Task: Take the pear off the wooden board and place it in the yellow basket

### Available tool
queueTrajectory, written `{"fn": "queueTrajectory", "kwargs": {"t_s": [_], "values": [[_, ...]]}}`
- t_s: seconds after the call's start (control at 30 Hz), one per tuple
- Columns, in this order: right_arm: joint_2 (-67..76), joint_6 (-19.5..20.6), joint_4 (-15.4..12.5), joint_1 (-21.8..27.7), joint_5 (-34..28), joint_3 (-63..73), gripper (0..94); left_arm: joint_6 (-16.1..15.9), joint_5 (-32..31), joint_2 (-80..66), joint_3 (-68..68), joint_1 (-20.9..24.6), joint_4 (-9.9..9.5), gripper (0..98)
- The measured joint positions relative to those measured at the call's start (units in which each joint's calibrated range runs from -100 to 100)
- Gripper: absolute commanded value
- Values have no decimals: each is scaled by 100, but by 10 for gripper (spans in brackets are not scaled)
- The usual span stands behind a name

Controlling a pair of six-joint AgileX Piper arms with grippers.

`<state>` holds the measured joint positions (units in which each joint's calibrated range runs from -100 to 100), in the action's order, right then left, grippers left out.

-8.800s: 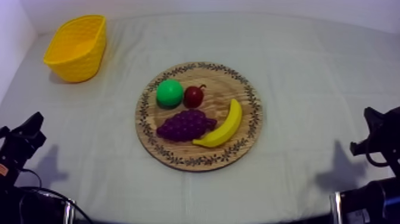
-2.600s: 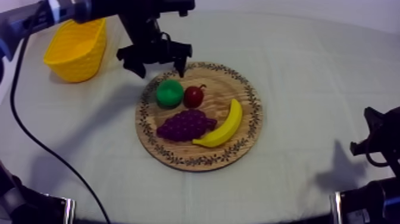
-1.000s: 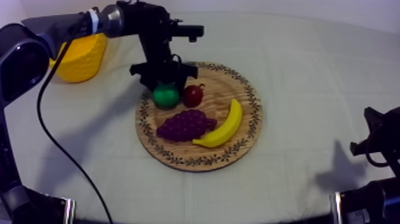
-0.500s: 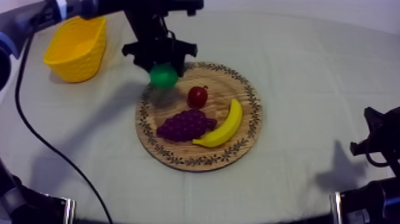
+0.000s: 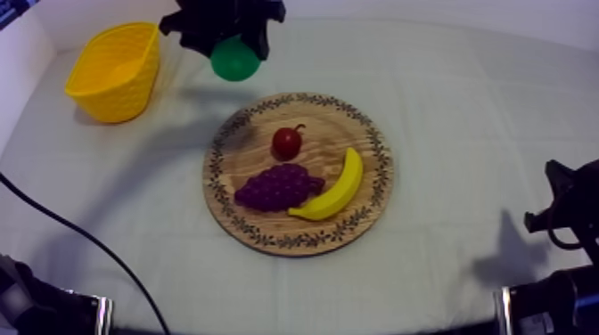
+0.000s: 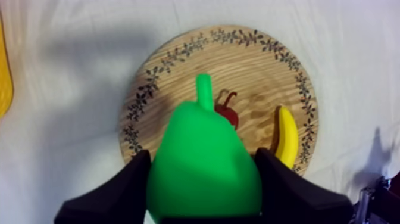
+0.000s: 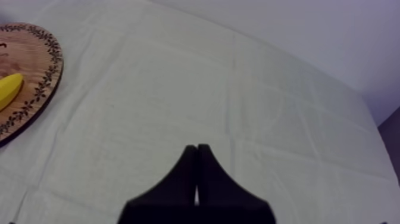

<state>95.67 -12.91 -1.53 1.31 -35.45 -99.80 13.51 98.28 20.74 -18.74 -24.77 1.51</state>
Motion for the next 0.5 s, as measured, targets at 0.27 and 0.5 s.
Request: {"fn": "queueTrajectory", "kwargs": {"t_s": [0.27, 0.5], "values": [[0, 0, 0, 0, 0, 0, 4, -27, 138, -60, -238, 118, -71, 408], [0, 0, 0, 0, 16, 0, 4, -119, 147, -32, -584, 397, -151, 408]]}}
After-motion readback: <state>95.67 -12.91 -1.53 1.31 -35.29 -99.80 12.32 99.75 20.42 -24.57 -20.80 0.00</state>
